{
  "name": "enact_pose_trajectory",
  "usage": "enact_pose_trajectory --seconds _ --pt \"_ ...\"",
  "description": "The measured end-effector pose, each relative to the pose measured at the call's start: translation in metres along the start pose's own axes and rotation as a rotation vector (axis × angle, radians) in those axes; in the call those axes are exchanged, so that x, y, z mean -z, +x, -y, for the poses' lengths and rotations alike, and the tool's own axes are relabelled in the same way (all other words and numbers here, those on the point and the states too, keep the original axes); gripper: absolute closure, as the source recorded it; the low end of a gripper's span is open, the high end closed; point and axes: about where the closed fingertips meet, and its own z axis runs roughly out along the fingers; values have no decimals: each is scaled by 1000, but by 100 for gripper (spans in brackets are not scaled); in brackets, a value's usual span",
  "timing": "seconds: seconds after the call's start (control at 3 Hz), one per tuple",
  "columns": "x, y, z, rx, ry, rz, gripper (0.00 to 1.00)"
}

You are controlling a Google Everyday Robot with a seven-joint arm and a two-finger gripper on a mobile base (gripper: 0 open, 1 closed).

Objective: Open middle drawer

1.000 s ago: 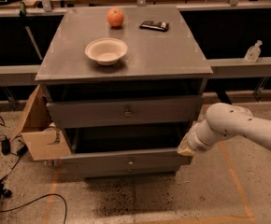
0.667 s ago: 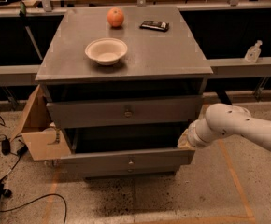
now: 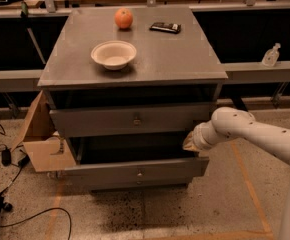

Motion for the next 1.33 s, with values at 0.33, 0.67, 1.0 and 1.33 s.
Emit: enact_pose_trajectory --seconds 0.33,0.67,1.0,1.33 --pt "-25 2 12 19 -9 26 100" --pt "-54 5 11 8 -22 68 100" --pt "-83 3 6 6 -39 97 100" --pt "-105 0 -1 10 -74 116 100"
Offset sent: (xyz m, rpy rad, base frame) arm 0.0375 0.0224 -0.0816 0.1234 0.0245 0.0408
